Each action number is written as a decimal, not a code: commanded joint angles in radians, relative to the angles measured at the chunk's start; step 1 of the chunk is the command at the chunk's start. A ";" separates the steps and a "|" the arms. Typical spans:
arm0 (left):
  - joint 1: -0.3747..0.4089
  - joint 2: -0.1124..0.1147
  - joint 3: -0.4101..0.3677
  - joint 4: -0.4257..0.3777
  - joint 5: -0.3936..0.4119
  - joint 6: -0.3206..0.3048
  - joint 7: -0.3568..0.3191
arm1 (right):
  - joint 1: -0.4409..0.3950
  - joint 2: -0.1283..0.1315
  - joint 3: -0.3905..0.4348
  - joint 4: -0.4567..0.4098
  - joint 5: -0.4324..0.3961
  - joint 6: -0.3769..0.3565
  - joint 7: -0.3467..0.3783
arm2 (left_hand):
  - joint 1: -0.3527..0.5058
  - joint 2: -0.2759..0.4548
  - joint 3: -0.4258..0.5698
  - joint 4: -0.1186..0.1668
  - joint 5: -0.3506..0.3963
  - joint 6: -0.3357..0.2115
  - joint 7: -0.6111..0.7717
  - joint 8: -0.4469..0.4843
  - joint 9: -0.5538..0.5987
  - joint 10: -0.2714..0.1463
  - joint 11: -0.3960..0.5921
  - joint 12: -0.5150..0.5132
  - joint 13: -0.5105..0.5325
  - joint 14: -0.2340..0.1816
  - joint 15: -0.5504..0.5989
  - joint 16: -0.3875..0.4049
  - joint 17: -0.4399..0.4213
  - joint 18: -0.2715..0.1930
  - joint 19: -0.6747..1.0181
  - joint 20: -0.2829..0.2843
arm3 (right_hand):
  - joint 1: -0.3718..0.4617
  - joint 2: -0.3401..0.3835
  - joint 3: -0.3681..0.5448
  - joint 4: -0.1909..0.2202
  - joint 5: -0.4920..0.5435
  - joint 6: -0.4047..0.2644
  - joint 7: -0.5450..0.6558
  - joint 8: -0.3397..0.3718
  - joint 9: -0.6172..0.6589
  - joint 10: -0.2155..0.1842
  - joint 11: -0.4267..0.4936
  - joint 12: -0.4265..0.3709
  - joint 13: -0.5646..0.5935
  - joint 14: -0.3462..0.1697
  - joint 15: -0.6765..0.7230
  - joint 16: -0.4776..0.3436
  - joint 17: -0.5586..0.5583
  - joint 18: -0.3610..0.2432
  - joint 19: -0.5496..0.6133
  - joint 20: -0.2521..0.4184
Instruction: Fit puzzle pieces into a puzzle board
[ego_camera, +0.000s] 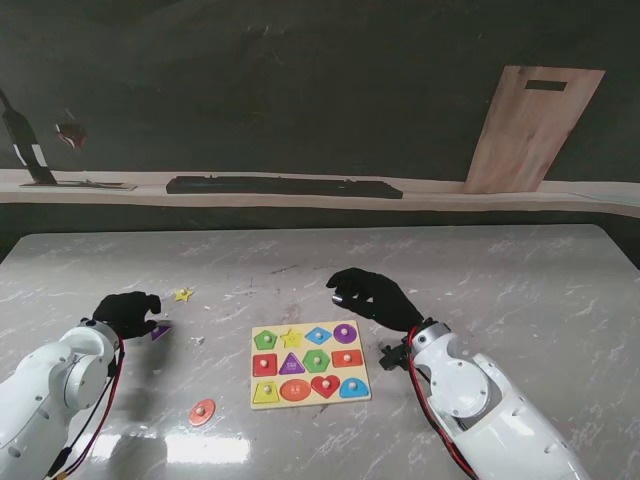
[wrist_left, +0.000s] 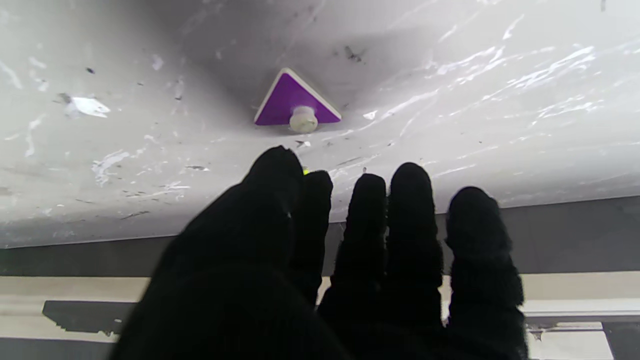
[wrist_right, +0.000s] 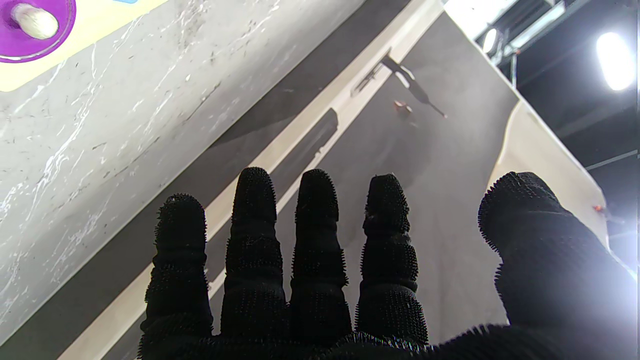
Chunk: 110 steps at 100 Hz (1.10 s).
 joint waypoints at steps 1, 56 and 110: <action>0.002 -0.003 0.006 0.024 -0.005 -0.002 0.012 | -0.007 -0.003 -0.001 -0.005 -0.006 0.001 -0.001 | 0.032 -0.031 0.027 -0.024 -0.019 -0.014 0.023 -0.004 0.024 -0.012 -0.003 0.041 0.020 -0.012 0.021 0.025 0.012 -0.050 0.017 -0.001 | 0.007 0.021 -0.021 0.023 0.010 -0.028 -0.020 0.011 0.016 -0.003 0.005 0.005 0.016 0.003 0.014 0.009 -0.009 0.008 0.017 0.008; 0.000 -0.003 0.029 0.048 0.003 0.006 0.044 | -0.009 -0.003 0.001 -0.008 -0.006 0.004 0.000 | 0.039 -0.096 0.050 -0.041 -0.013 -0.031 0.136 0.029 0.070 -0.026 0.004 0.076 0.038 -0.018 0.041 0.028 0.030 -0.050 0.030 -0.007 | 0.006 0.022 -0.022 0.023 0.009 -0.028 -0.020 0.010 0.015 -0.002 0.004 0.005 0.016 0.002 0.015 0.009 -0.010 0.008 0.017 0.008; -0.027 -0.004 0.073 0.100 0.000 0.019 0.095 | -0.008 -0.003 0.002 -0.007 -0.008 0.005 -0.002 | 0.121 -0.093 -0.008 -0.034 0.053 -0.059 0.379 0.008 0.271 -0.030 -0.101 0.155 0.117 -0.007 0.077 0.004 0.103 -0.026 0.078 -0.036 | 0.007 0.022 -0.022 0.023 0.008 -0.029 -0.021 0.010 0.015 -0.002 0.004 0.005 0.015 0.002 0.014 0.008 -0.010 0.009 0.017 0.008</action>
